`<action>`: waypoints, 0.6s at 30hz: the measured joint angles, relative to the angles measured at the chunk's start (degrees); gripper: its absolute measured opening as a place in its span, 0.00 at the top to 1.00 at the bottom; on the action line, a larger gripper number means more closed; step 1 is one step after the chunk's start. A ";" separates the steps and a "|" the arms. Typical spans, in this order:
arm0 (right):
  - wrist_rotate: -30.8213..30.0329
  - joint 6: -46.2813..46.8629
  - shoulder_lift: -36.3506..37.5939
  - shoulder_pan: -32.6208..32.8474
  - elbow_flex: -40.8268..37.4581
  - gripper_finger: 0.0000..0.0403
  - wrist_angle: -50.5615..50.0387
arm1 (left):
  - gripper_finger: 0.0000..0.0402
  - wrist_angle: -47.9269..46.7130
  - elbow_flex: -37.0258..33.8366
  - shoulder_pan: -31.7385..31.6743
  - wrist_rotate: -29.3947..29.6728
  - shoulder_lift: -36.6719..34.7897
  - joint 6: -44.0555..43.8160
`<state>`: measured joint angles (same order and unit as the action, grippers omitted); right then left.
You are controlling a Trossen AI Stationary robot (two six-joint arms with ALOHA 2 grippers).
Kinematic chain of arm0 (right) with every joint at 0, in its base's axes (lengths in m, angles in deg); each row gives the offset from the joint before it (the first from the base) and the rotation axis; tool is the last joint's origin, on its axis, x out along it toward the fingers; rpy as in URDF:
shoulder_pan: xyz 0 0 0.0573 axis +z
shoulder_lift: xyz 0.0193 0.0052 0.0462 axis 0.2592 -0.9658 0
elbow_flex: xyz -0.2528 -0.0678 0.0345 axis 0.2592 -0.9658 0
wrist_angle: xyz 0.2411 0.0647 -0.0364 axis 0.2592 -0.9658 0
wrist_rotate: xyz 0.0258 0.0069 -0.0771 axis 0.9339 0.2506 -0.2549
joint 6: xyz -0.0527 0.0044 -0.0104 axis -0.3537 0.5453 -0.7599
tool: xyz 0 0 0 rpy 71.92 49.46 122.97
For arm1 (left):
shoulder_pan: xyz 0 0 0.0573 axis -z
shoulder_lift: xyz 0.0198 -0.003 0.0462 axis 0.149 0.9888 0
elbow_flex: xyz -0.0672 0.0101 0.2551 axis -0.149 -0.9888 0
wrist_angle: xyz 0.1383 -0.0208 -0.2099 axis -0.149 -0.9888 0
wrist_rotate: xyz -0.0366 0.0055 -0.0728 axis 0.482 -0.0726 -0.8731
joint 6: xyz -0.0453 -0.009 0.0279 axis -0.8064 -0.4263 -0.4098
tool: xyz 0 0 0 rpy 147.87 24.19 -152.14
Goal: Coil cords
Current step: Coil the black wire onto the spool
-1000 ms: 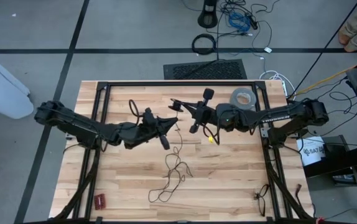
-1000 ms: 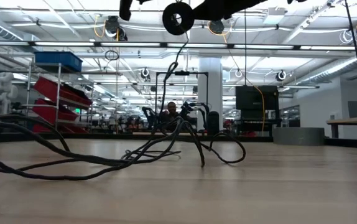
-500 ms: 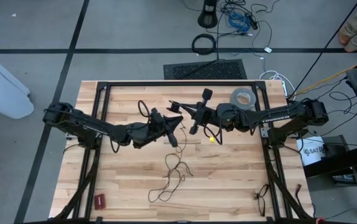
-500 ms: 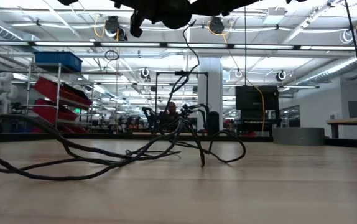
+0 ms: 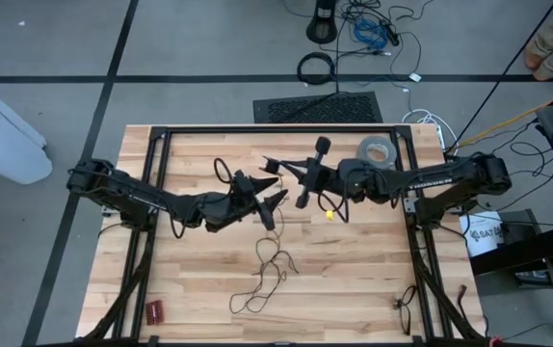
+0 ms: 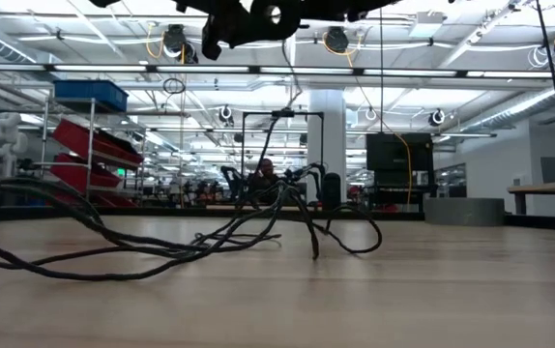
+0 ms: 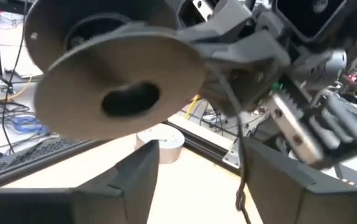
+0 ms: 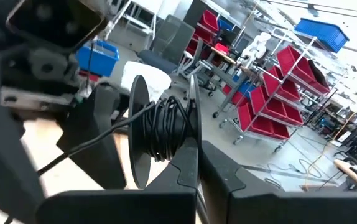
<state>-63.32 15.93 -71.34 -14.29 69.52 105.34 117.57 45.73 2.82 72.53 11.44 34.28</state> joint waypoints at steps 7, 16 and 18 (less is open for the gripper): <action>2.10 3.67 4.20 0.00 0.00 1.00 -3.22 | 0.38 -0.09 0.00 1.53 0.06 0.02 -0.09; 9.09 8.97 9.80 0.00 0.00 1.00 -6.78 | 0.38 -0.37 0.02 2.83 -0.25 2.97 -2.75; 9.97 9.88 11.22 0.00 0.00 1.00 -8.90 | 0.38 0.39 0.02 4.12 -0.62 2.96 -0.92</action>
<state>-53.35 25.81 -60.11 -14.29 69.52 96.44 117.96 45.75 6.94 71.91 14.40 33.36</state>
